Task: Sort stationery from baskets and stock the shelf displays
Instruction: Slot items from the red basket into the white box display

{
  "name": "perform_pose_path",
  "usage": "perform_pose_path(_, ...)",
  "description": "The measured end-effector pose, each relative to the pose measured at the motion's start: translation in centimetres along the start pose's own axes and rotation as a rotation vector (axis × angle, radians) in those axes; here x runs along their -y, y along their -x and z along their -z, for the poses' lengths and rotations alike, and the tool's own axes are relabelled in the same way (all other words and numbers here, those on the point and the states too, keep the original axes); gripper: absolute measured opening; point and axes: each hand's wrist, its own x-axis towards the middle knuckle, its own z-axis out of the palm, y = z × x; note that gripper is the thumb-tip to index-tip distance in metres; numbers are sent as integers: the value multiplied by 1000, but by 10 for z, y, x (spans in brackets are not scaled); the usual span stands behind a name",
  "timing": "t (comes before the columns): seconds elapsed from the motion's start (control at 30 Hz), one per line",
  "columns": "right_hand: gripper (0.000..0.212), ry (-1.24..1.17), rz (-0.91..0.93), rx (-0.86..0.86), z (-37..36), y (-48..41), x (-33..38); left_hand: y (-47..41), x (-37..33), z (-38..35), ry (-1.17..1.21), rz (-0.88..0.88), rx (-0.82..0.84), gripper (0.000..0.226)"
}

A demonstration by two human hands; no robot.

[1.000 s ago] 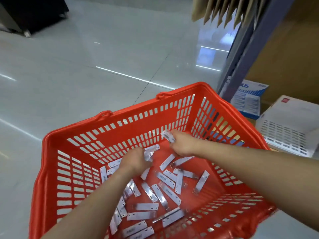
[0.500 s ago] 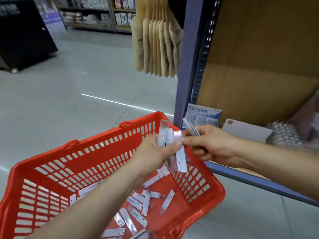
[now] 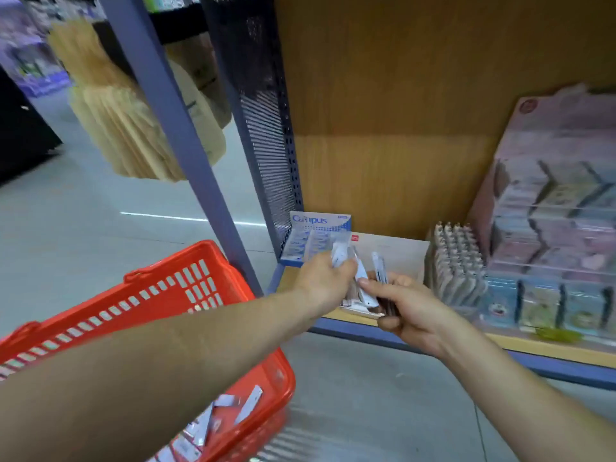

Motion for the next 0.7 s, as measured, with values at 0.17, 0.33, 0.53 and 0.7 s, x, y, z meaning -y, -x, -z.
perform_pose_path(0.17,16,-62,-65,-355,61,-20,-26,-13,27,-68,-18,141,12,41)
perform_pose_path(0.33,4,244,32,-446,97,-35,-56,-6,72,-99,-48,149,87,13)
perform_pose_path(0.53,28,587,111,-579,115,-64,-80,-24,101,-81,-277,1,224,20)
perform_pose_path(0.7,17,800,195,-642,116,-75,-98,-71,116,-66,-346,103,0,17)
